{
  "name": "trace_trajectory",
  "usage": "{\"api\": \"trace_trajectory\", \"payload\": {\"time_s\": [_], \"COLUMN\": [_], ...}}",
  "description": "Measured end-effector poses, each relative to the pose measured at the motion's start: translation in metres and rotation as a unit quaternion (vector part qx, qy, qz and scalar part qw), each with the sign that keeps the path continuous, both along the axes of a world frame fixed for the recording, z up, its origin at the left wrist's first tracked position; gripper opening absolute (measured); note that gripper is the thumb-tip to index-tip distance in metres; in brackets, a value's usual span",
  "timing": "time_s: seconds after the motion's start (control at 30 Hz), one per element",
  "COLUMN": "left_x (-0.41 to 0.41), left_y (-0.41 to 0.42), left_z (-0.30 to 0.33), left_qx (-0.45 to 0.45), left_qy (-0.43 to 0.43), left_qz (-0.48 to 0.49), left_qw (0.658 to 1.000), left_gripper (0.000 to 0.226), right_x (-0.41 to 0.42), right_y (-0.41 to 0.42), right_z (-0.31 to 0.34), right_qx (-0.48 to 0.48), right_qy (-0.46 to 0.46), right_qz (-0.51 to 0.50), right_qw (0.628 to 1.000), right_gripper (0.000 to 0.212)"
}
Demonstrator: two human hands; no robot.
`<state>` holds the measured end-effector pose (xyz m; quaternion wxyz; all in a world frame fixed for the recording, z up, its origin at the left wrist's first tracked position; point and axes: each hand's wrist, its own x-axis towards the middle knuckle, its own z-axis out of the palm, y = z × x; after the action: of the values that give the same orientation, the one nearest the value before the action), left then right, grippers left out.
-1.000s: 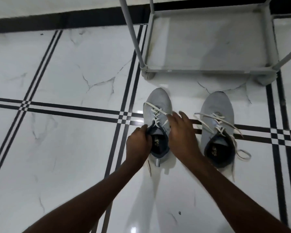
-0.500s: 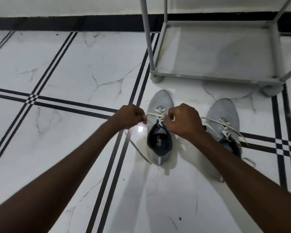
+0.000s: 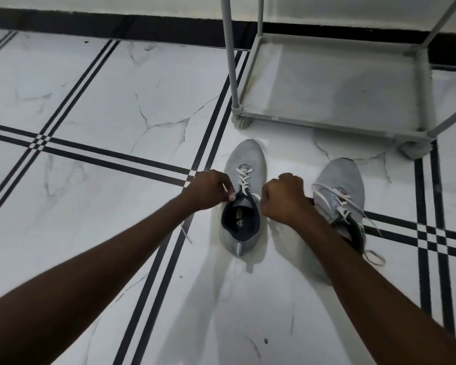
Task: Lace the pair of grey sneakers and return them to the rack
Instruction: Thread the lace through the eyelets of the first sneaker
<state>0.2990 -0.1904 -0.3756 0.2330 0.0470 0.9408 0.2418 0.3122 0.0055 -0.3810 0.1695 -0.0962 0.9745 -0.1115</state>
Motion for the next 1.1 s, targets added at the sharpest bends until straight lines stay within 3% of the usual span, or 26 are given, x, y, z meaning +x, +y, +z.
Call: {"api": "trace_trajectory", "payload": {"time_s": [0.07, 0.17, 0.3, 0.4, 0.47, 0.73, 0.83, 0.93, 1.0, 1.07, 1.1], "left_x": [-0.001, -0.003, -0.008, -0.002, 0.005, 0.013, 0.013, 0.019, 0.025, 0.030, 0.031], "left_y": [-0.002, -0.002, -0.006, -0.011, -0.012, -0.032, -0.030, -0.029, -0.026, -0.019, -0.017], "left_z": [-0.002, -0.004, -0.005, -0.010, -0.017, -0.035, -0.036, -0.038, -0.039, -0.041, -0.043], "left_qx": [0.048, 0.078, -0.033, -0.063, -0.069, -0.093, -0.103, -0.136, -0.193, -0.206, -0.165], "left_qy": [-0.037, -0.095, 0.022, 0.101, 0.123, 0.108, 0.127, 0.242, 0.297, 0.212, 0.139], "left_qz": [0.037, 0.077, -0.012, -0.030, -0.032, -0.032, -0.028, -0.012, 0.028, 0.097, 0.148], "left_qw": [0.997, 0.989, 0.999, 0.993, 0.989, 0.989, 0.986, 0.961, 0.935, 0.950, 0.965], "left_gripper": [0.017, 0.009, 0.010, 0.002, 0.009, 0.018, 0.020, 0.003, 0.017, 0.041, 0.051], "right_x": [0.007, 0.008, 0.002, 0.000, 0.004, 0.016, 0.018, 0.021, 0.026, 0.032, 0.034], "right_y": [-0.006, -0.012, -0.007, 0.004, 0.008, 0.007, 0.008, 0.009, 0.003, -0.009, -0.015], "right_z": [-0.006, -0.018, -0.028, -0.031, -0.033, -0.041, -0.039, -0.035, -0.031, -0.029, -0.029], "right_qx": [-0.133, -0.222, -0.251, -0.223, -0.167, -0.086, -0.038, -0.014, -0.058, -0.100, -0.123], "right_qy": [-0.030, -0.034, -0.033, -0.033, 0.005, 0.010, 0.022, 0.070, 0.176, 0.240, 0.224], "right_qz": [-0.049, -0.102, -0.102, -0.103, -0.123, -0.171, -0.132, -0.123, -0.165, -0.193, -0.203], "right_qw": [0.989, 0.969, 0.962, 0.969, 0.978, 0.981, 0.990, 0.990, 0.969, 0.946, 0.945], "right_gripper": [0.027, 0.031, 0.041, 0.036, 0.032, 0.027, 0.028, 0.026, 0.023, 0.019, 0.019]}}
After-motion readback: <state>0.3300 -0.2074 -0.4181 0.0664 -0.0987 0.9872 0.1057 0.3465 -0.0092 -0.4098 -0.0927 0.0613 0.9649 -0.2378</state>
